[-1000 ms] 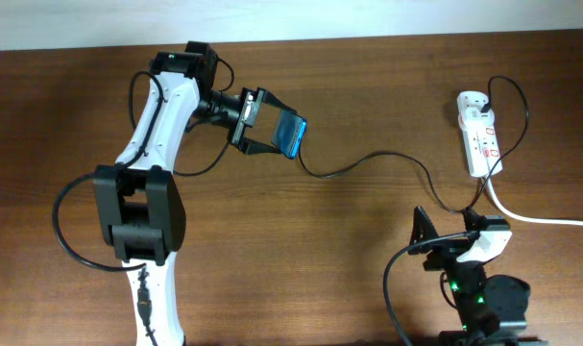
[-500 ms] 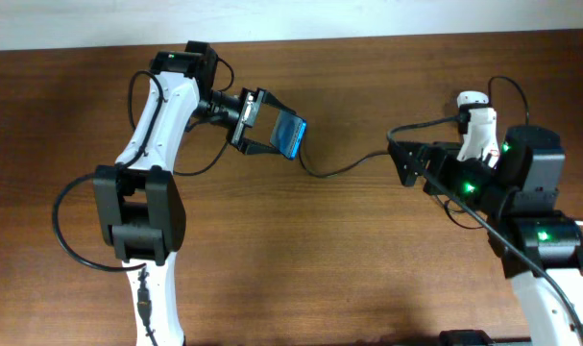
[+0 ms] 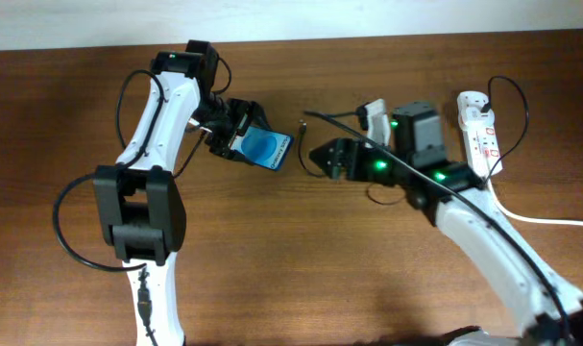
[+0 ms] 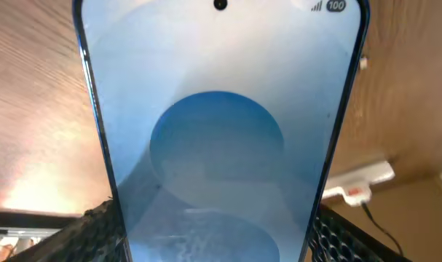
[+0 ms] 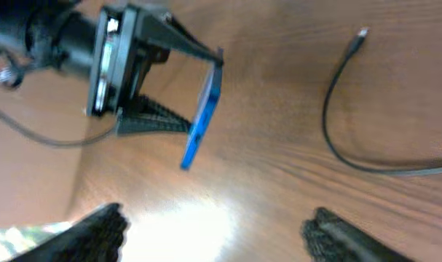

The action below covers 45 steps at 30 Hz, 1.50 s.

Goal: Plug charger to phone and switch on socket
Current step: 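Move the right gripper to the phone and grasp its edge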

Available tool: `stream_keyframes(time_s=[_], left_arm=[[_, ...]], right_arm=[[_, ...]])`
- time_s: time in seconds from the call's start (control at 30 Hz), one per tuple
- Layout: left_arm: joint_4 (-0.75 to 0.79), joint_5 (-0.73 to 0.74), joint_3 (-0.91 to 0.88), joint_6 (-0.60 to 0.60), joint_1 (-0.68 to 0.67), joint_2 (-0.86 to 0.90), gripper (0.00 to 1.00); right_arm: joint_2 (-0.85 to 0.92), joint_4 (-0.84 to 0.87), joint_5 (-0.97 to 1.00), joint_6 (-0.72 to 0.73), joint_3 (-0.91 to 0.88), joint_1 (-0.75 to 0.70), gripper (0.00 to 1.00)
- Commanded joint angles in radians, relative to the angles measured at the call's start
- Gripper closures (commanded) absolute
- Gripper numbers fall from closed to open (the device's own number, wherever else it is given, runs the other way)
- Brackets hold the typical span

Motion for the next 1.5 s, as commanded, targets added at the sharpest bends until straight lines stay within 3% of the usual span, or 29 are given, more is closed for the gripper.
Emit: stream_keyframes(time_s=[0.0, 0.2, 0.23, 0.87, 1.47], left_arm=[[-0.009, -0.079, 0.025, -0.048, -0.020, 0.001, 1.00], [-0.008, -0.078, 0.025, -0.058, -0.042, 0.001, 1.00], [-0.010, -0.077, 0.025, -0.058, -0.043, 0.001, 1.00], [-0.032, -0.040, 0.025, -0.031, -0.103, 0.001, 1.00], [-0.027, -0.039, 0.025, -0.031, -0.131, 0.001, 1.00]], right_arm=[[0.079, 0.082, 0.026, 0.119, 0.018, 0.066, 0.25], [0.169, 0.156, 0.138, 0.242, 0.018, 0.145, 0.37], [0.171, 0.163, 0.184, 0.294, 0.018, 0.160, 0.46], [0.207, 0.235, 0.288, 0.406, 0.018, 0.229, 0.49], [0.238, 0.242, 0.287, 0.416, 0.018, 0.229, 0.68]])
